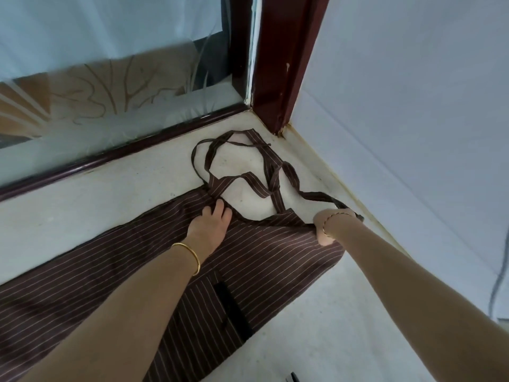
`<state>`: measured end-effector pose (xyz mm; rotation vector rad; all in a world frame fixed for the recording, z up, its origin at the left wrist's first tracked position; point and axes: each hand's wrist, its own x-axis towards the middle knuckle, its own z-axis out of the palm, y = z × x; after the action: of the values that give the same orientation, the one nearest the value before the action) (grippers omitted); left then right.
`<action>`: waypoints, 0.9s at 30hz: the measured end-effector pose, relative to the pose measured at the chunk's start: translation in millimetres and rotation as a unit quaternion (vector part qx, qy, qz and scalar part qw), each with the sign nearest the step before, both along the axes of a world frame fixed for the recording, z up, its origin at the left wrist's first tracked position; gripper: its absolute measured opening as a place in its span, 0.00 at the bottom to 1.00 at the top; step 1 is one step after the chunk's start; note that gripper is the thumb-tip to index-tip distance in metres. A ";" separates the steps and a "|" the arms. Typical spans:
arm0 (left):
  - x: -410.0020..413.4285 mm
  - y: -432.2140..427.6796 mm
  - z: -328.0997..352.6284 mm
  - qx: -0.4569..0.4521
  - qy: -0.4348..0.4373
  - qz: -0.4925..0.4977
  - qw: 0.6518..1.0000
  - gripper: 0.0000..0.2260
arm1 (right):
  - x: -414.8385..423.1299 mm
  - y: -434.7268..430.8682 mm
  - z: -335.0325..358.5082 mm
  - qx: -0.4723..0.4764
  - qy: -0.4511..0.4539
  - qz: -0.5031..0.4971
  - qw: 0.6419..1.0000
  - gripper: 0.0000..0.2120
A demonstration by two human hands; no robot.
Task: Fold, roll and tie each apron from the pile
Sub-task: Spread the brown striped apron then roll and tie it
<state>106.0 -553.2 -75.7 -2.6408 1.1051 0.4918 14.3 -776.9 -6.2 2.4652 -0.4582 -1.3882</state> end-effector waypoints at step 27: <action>27.8 -26.5 -3.3 -0.097 0.197 0.019 0.975 0.25 | 44.6 -26.5 -5.3 -0.033 -0.345 -0.083 0.934 0.17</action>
<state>133.8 -579.6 -79.0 -2.8107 1.2707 0.9979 58.9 -803.3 -11.5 2.8539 -0.8530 -0.4862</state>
